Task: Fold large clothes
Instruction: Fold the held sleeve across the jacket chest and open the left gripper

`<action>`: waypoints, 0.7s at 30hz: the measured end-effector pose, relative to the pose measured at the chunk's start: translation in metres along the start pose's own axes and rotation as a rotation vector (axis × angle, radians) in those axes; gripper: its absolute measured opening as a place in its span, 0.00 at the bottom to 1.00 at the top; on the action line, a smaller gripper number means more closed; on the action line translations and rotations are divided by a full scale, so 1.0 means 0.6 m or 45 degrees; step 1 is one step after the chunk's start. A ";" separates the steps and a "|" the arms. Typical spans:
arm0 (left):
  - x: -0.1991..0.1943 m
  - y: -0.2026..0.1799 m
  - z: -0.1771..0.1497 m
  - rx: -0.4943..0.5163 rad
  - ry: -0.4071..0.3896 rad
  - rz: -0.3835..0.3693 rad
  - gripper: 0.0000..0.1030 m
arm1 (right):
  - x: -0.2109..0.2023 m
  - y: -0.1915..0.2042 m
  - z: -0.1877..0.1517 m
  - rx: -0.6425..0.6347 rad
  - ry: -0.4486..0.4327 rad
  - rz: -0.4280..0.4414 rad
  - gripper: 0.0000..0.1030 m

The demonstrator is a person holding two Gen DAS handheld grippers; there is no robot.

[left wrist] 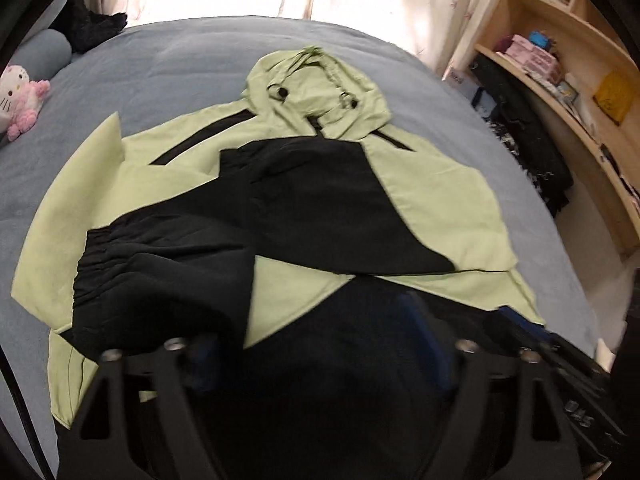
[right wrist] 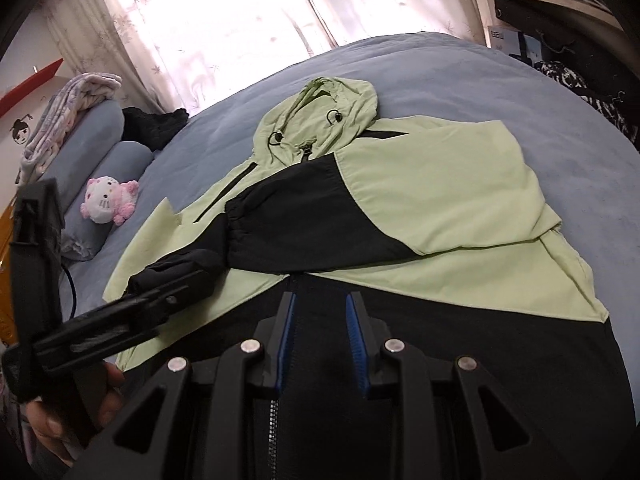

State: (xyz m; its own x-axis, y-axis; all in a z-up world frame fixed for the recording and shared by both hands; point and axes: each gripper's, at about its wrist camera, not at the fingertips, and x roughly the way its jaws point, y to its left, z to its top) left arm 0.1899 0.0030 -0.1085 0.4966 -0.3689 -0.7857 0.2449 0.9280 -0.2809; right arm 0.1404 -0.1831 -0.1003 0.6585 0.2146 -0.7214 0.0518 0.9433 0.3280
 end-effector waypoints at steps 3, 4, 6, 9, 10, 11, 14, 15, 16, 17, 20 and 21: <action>-0.022 -0.008 0.005 0.011 0.003 -0.003 0.80 | -0.003 0.002 -0.001 -0.012 0.000 0.046 0.25; -0.032 -0.008 0.003 0.005 0.001 0.003 0.80 | -0.004 0.005 -0.002 -0.021 0.000 0.060 0.25; -0.054 -0.002 -0.001 -0.016 -0.008 -0.005 0.80 | -0.010 0.014 -0.004 -0.049 -0.002 0.084 0.25; -0.088 0.002 -0.011 -0.044 -0.049 -0.013 0.80 | -0.020 0.030 -0.007 -0.091 -0.016 0.106 0.36; -0.104 0.005 -0.018 -0.049 -0.069 -0.014 0.80 | -0.022 0.034 -0.008 -0.103 -0.021 0.109 0.39; -0.112 0.007 -0.021 -0.053 -0.079 -0.013 0.80 | -0.025 0.042 -0.008 -0.121 -0.028 0.109 0.40; -0.145 0.019 -0.035 -0.062 -0.123 0.009 0.80 | -0.026 0.066 -0.006 -0.183 -0.028 0.119 0.40; -0.156 0.024 -0.040 -0.062 -0.135 0.022 0.80 | -0.025 0.074 -0.006 -0.202 -0.024 0.124 0.40; -0.169 0.033 -0.045 -0.064 -0.152 0.039 0.80 | -0.024 0.084 -0.006 -0.227 -0.021 0.132 0.40; -0.178 0.040 -0.050 -0.069 -0.165 0.052 0.80 | -0.022 0.096 -0.006 -0.260 -0.015 0.138 0.40; -0.197 0.069 -0.062 -0.104 -0.190 0.072 0.80 | -0.010 0.136 -0.011 -0.372 0.003 0.147 0.40; -0.202 0.081 -0.066 -0.125 -0.195 0.078 0.80 | -0.004 0.149 -0.014 -0.406 0.013 0.151 0.41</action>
State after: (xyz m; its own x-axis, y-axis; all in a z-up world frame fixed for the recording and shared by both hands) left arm 0.1086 0.0952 -0.0486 0.6311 -0.3080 -0.7119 0.1317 0.9470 -0.2930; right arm 0.1372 -0.0970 -0.0744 0.6380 0.3289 -0.6963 -0.2634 0.9429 0.2040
